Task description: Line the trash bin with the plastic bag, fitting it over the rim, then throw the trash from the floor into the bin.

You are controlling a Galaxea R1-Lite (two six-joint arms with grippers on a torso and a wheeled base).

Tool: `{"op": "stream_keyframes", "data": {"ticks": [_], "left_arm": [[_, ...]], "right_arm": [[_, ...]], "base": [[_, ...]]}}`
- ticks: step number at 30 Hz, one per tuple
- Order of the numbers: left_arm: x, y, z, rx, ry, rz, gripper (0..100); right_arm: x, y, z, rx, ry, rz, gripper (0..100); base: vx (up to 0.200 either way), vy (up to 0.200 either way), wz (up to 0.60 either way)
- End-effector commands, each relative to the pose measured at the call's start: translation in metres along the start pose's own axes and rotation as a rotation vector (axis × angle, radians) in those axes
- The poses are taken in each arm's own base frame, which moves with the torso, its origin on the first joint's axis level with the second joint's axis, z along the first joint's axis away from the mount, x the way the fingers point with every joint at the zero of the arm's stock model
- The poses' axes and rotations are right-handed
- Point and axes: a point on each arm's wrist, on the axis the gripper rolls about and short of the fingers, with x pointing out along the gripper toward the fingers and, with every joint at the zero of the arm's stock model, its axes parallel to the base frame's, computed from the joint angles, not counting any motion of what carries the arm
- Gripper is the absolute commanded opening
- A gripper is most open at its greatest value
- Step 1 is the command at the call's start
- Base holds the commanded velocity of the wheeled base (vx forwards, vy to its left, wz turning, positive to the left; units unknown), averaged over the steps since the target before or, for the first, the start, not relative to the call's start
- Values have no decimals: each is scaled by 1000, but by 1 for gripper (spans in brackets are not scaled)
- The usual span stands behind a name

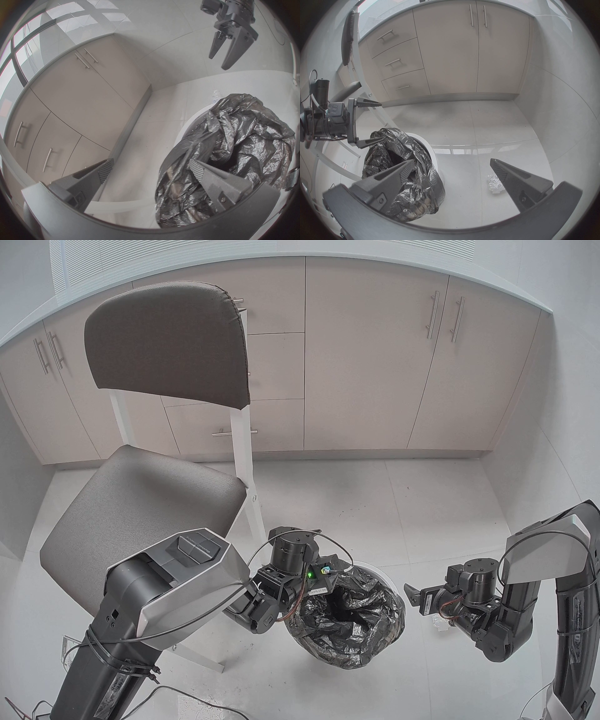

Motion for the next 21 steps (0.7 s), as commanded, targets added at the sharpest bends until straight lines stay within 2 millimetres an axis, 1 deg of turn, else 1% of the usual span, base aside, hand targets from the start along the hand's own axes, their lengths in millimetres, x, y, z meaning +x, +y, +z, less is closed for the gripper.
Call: {"op": "stream_keyframes", "data": {"ticks": [1, 9, 15, 18, 21], "left_arm": [[0, -5, -3, -1, 9, -14, 100], [11, -17, -13, -2, 8, -39, 100], [22, -15, -15, -7, 11, -30, 100], [31, -10, -14, -9, 18, -30, 100], [39, -11, -15, -9, 20, -33, 100]], "right_arm": [[2, 0, -1, 1, -11, 2, 100], [3, 1, -3, 1, -5, 2, 100], [4, 0, -2, 2, -8, 1, 100], [4, 0, -3, 1, -6, 1, 100], [5, 0, -4, 1, -3, 1, 100]], "base": [[0, 0, 0], [0, 0, 0], [0, 0, 0], [0, 0, 0], [0, 0, 0]]}}
